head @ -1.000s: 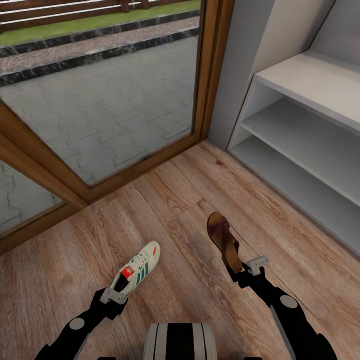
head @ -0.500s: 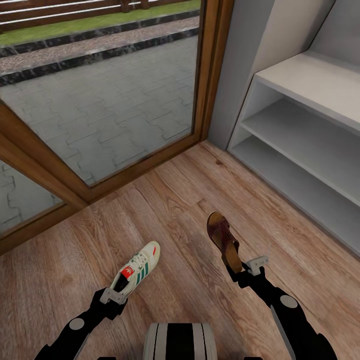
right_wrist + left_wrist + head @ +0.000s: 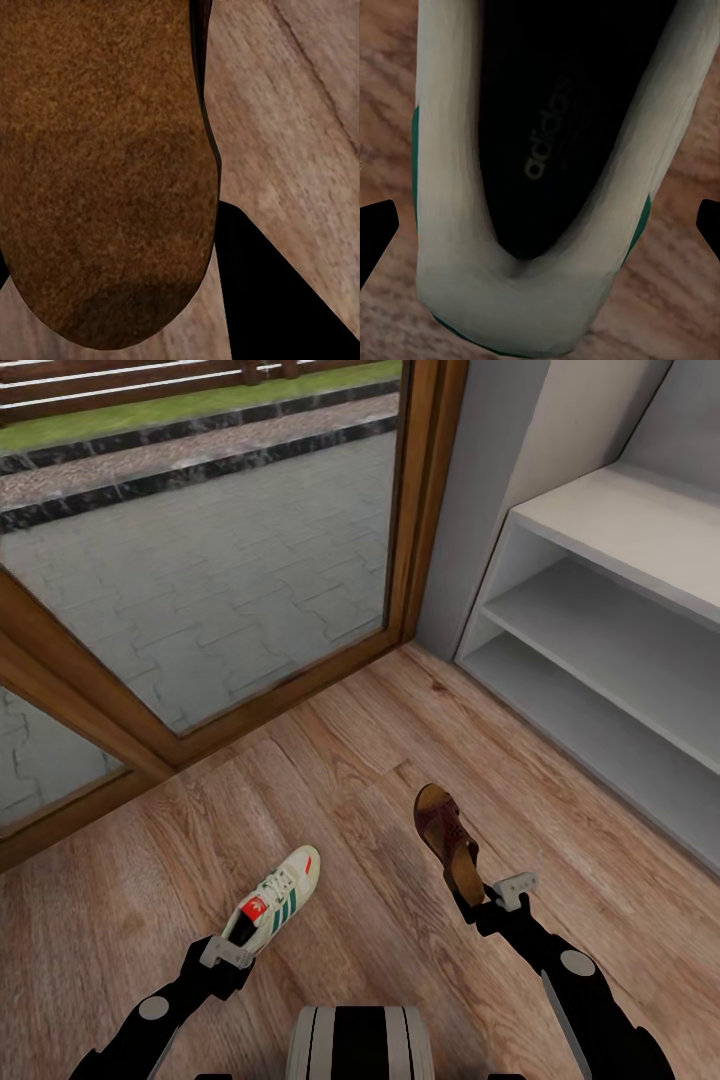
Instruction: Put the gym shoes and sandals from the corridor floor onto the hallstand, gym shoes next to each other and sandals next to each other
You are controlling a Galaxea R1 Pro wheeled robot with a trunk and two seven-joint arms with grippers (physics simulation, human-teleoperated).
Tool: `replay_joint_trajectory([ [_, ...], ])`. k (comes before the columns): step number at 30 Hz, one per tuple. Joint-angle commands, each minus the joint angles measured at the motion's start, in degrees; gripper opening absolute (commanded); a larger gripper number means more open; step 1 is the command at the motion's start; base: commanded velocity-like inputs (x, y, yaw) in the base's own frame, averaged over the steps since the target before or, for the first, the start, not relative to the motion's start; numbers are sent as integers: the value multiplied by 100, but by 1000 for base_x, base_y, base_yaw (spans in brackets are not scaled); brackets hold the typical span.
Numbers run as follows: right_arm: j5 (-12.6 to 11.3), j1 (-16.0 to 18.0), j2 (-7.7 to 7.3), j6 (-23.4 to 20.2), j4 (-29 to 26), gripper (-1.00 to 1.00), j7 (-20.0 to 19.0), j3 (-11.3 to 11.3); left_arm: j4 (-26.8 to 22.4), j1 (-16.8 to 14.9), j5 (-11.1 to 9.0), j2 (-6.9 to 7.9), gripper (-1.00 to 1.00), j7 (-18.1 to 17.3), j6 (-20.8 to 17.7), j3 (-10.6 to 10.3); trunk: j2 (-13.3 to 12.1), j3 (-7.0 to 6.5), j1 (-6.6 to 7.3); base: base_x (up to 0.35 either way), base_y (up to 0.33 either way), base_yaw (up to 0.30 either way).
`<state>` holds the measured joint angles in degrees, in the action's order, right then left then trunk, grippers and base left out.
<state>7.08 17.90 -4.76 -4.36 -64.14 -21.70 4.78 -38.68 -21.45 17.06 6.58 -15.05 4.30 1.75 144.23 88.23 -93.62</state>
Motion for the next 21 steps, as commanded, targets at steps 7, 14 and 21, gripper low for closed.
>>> replay_joint_trajectory([
  [7, 39, 0, 4, -30, -12, -100, -37, 14, 0, 0, 60, -7, 100, -24, 30, 19, 1, 3, 1, 3, 0, 0],
  [14, 39, -1, 3, -30, -14, -100, -37, 16, 3, 1, 60, -8, 100, -24, 24, 19, 1, 3, 1, 8, 0, 0],
  [21, 39, 1, 4, -32, -13, -100, -37, 14, 2, 1, 55, -8, 100, -24, 31, 24, 1, 3, 1, 55, 0, 0],
])
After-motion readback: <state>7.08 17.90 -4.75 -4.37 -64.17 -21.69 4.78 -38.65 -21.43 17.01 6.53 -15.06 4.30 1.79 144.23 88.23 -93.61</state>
